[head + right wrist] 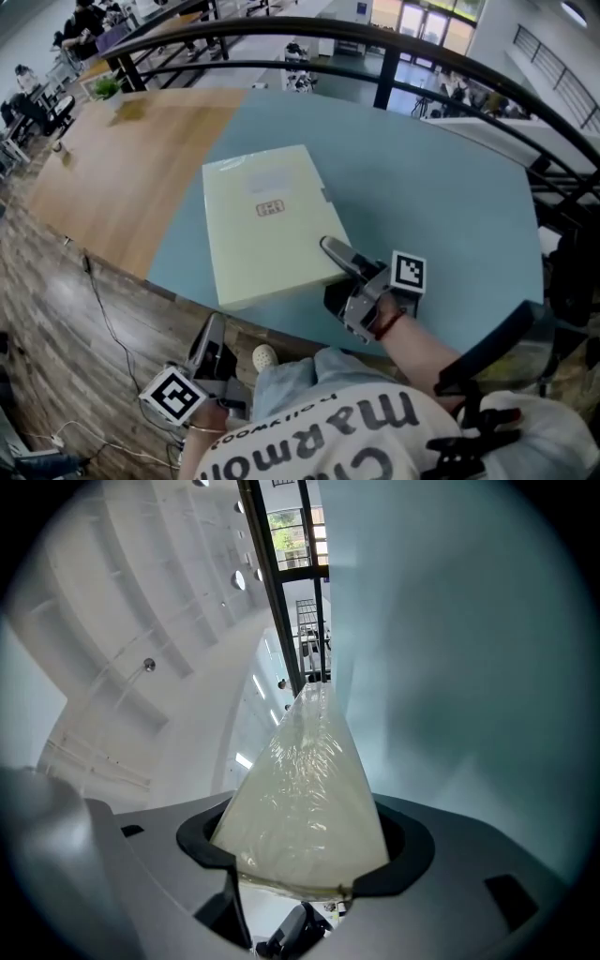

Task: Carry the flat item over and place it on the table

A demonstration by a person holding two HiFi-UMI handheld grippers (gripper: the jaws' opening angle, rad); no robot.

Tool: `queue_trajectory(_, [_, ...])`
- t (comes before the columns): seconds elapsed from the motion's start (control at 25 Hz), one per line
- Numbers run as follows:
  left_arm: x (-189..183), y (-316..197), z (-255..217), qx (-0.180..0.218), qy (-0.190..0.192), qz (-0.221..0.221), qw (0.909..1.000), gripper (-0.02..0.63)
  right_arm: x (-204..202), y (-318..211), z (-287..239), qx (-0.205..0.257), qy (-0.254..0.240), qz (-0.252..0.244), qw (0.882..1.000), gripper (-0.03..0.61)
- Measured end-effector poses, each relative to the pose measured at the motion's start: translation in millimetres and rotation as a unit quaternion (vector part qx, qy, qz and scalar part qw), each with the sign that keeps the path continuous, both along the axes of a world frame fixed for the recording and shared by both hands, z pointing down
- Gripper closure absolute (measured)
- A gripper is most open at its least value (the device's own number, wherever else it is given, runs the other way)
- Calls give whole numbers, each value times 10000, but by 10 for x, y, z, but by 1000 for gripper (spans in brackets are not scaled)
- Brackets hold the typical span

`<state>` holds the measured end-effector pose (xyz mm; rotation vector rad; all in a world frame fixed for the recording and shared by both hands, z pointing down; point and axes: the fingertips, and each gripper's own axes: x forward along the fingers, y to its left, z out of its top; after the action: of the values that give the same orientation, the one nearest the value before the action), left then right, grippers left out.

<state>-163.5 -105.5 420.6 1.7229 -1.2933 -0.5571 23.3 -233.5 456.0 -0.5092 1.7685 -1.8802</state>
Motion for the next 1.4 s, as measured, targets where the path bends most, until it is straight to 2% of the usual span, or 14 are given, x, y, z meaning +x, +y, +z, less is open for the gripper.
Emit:
queue_trajectory(0.2, [-462,-223,113,-236,-99,346,9991,611,-350,-88,80,-71,12,322,9995,264])
queue_trajectory(0.32, [-482,-326,93,-275,-79,543,9981,611,-320,-82,67,-117,47,504,9987,264])
queue_trajectory(0.52, [-897,-565,147,-332,-30,742,9967,611,-636,-185,167,-223,137,779,9966,264])
queue_trajectory(0.84, [-959,-654,18,-282,-12,825,9962,611,-642,-174,185,-343,307,870,9951,264])
queue_trajectory(1.04, [-1069,-636,79,-335,93,841,9959,611,-806,-181,271,-421,469,843,9944,264])
queue_trajectory(1.2, [-1377,-651,127,-415,101,780,9960,611,-1128,-235,304,-445,494,784,9947,264])
queue_trajectory(1.4, [-1264,-671,23,-317,82,732,9968,611,-1000,-225,271,-482,604,693,9946,264])
